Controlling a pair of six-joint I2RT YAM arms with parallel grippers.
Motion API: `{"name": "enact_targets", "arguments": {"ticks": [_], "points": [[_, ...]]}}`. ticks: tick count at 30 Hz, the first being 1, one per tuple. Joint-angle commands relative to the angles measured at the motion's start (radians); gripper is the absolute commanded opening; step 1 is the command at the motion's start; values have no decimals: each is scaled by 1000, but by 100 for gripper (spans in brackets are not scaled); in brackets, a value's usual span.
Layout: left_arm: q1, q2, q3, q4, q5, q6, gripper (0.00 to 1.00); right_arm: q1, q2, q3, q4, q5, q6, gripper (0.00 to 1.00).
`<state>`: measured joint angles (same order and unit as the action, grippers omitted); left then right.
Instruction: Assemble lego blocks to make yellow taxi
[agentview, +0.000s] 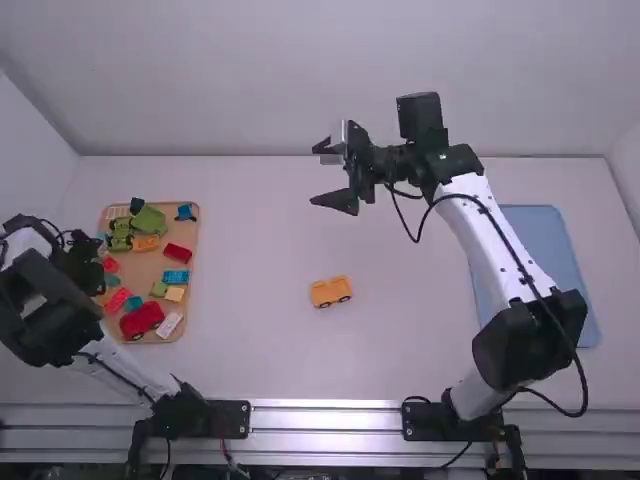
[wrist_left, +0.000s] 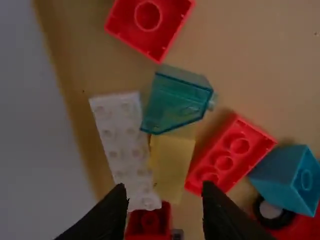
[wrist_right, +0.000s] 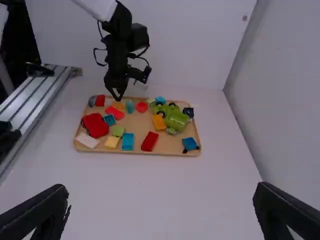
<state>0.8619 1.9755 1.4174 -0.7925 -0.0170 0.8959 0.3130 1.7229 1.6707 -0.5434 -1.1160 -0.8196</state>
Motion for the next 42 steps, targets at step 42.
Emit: {"name": "enact_targets", "arguments": {"ticks": [42], "points": [[2,2,-149,209,24,-30,31,2,2,23,-21,22,8,99]]}}
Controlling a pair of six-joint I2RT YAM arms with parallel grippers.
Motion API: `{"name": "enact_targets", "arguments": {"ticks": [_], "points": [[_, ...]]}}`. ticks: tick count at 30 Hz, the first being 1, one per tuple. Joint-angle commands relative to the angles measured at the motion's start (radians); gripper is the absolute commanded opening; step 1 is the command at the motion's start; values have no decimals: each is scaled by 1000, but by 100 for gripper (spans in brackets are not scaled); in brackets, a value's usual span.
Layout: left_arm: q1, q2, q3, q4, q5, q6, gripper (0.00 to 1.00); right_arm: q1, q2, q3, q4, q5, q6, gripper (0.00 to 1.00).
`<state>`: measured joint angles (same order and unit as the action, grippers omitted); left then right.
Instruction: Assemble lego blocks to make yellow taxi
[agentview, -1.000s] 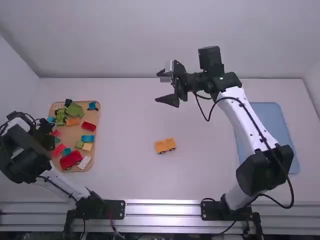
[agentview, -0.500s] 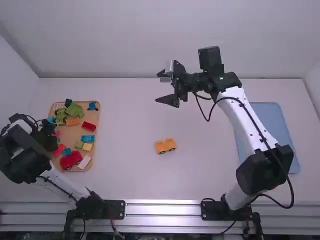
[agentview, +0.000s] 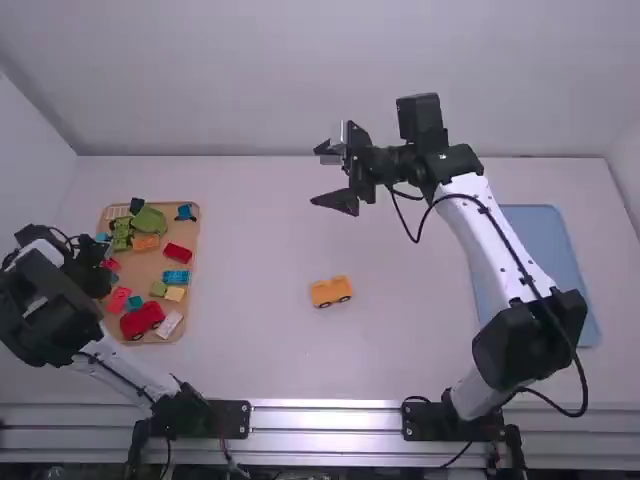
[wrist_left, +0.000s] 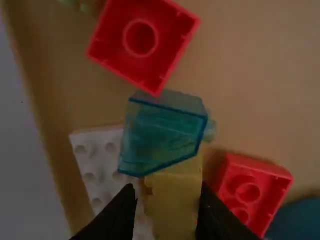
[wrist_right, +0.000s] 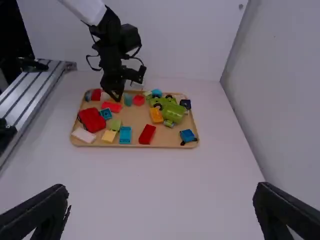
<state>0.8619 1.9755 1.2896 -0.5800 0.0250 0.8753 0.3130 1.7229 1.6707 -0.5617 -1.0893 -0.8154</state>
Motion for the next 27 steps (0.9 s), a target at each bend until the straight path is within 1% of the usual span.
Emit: {"name": "enact_targets", "arguments": {"ticks": [1,5,13,19,21,24,27], "points": [[2,2,-28,1,-12,-3,32,2,2,23,-2,-5,3,99],[2,2,-42,6,14,-4,35,2,2,23,-2,-5,3,99],[2,2,-84,36,9,-14,33,2,2,23,-2,0,4,99],[2,2,-111,85,24,-23,25,2,2,22,-1,0,3,99],[2,2,-114,118,35,-64,18,2,2,22,-2,-2,4,99],[2,2,-98,134,47,-129,13,2,2,22,-1,-2,3,99],[2,1,-56,101,45,-178,13,2,2,23,6,-2,3,99]]}}
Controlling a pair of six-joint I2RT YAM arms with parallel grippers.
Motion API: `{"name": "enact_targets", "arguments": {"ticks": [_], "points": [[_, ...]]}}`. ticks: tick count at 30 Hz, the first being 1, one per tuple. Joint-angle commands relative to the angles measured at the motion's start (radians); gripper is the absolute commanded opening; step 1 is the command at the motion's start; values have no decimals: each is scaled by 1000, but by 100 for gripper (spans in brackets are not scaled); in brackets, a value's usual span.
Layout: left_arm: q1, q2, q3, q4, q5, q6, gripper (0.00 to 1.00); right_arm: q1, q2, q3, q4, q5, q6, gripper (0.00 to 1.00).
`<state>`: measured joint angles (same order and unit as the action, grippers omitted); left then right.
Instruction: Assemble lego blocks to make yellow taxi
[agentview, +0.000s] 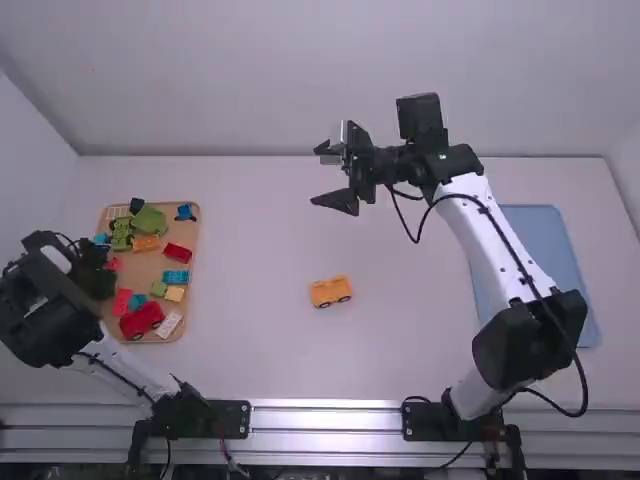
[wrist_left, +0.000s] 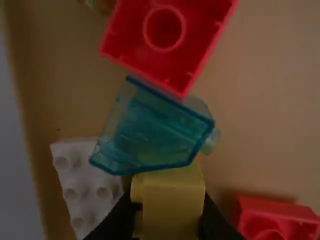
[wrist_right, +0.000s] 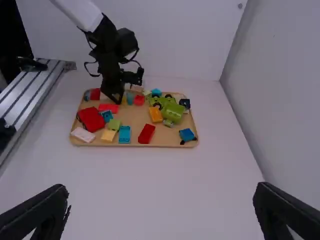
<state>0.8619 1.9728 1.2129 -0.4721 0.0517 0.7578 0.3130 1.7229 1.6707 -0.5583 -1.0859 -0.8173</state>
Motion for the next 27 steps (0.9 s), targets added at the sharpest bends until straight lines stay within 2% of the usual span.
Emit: {"name": "enact_targets", "arguments": {"ticks": [1,5,9,11,13,16,19,22,23,27], "points": [[2,-2,60,-59,19,-82,9,2,2,23,6,-5,5,99],[2,-13,174,-212,22,-121,10,2,2,23,31,-9,-29,99],[2,-49,301,-380,130,-144,3,2,2,23,70,-6,-109,99],[2,-86,322,-415,204,-168,2,2,2,23,106,10,-79,99],[1,-137,307,-415,297,-178,2,2,2,22,159,47,37,99],[-22,-228,235,-370,353,-176,2,2,2,22,219,129,232,99],[-72,-348,119,-279,351,-193,2,2,8,22,243,172,329,99],[-186,-526,-51,-124,349,-193,2,3,43,22,281,174,419,99],[-201,-543,-66,-109,349,-192,2,3,48,22,289,174,433,99],[-423,-756,-251,99,353,-146,2,3,124,22,371,166,639,99]]}}
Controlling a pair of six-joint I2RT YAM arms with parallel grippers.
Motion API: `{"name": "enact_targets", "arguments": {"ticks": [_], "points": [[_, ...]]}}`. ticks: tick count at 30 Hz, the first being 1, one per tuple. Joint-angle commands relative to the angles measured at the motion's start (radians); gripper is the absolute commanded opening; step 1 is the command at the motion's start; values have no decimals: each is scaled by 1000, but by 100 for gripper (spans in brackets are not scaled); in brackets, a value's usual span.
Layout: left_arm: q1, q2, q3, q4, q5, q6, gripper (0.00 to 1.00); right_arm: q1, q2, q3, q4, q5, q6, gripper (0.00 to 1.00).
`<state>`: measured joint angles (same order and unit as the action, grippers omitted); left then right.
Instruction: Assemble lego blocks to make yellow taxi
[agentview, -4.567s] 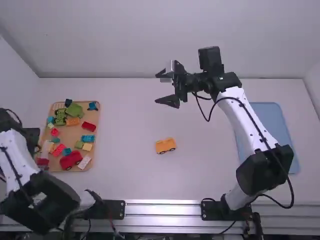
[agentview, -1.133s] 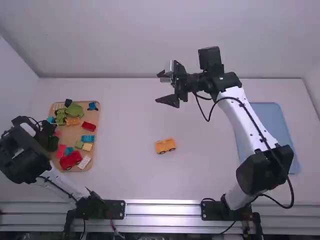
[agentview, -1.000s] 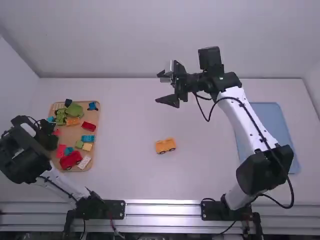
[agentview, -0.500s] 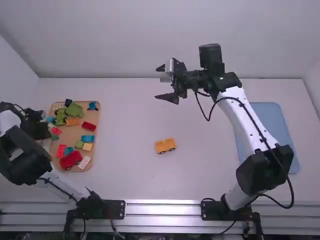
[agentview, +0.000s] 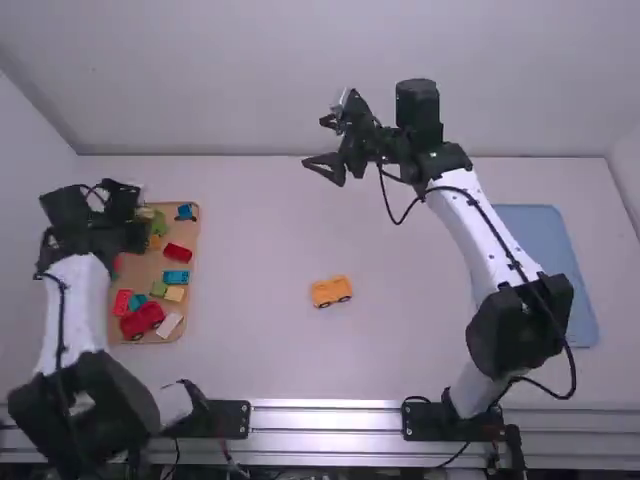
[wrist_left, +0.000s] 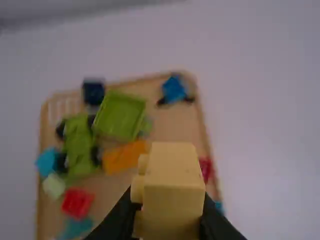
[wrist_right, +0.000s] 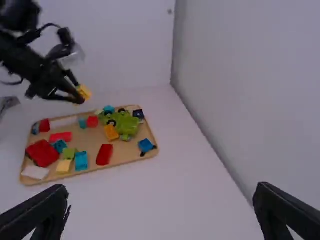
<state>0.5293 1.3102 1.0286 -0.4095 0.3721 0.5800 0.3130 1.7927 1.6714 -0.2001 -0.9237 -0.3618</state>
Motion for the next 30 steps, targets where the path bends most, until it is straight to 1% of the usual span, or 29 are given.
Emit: {"name": "enact_targets", "arguments": {"ticks": [1,3,4,5,6,7,10,11,12,13,14,15,16,18,19,21,22,23,24,27,29,30], "points": [[-154,-134,-108,99,32,42,2,3,69,21,18,5,233,99],[-301,-197,-190,249,32,36,2,3,105,22,3,4,301,99],[-322,-203,-201,269,32,36,2,3,110,21,-2,4,309,99],[-402,-219,-238,335,32,37,2,7,126,21,-13,3,313,99],[-453,-223,-257,374,29,33,2,14,137,21,-17,-2,309,99],[-504,-223,-275,417,16,10,2,21,148,21,-18,-11,296,99],[-597,-202,-299,507,-58,-77,2,37,164,21,-17,-89,222,99],[-641,-173,-301,548,-98,-105,2,42,164,16,-22,-132,166,95],[-644,-169,-301,552,-100,-107,2,42,164,14,-23,-137,157,95],[-667,-141,-301,591,-100,-124,2,42,164,10,-23,-157,136,93],[-681,-119,-301,618,-92,-124,2,41,164,4,-20,-168,132,93],[-697,-95,-301,652,-93,-140,2,39,163,-12,-19,-176,132,88],[-699,-92,-301,657,-94,-146,2,39,163,-15,-19,-177,132,89],[-715,-51,-301,723,-92,-233,2,23,161,-72,6,-195,138,89],[-723,-28,-301,750,-90,-274,2,21,161,-129,90,-243,168,95],[-728,-13,-301,764,-75,-277,2,23,161,-174,194,-270,223,96],[-725,13,-301,788,-33,-277,2,31,161,-244,405,-259,373,100],[-726,27,-301,804,-5,-277,2,37,161,-287,543,-224,478,99],[-726,29,-301,806,-2,-277,2,37,161,-292,560,-219,491,99],[-725,61,-301,832,9,-277,2,32,161,-367,776,-216,611,99],[-727,70,-301,838,8,-276,2,32,159,-371,790,-229,633,100],[-727,77,-301,840,5,-265,2,35,157,-368,784,-241,657,96]]}}
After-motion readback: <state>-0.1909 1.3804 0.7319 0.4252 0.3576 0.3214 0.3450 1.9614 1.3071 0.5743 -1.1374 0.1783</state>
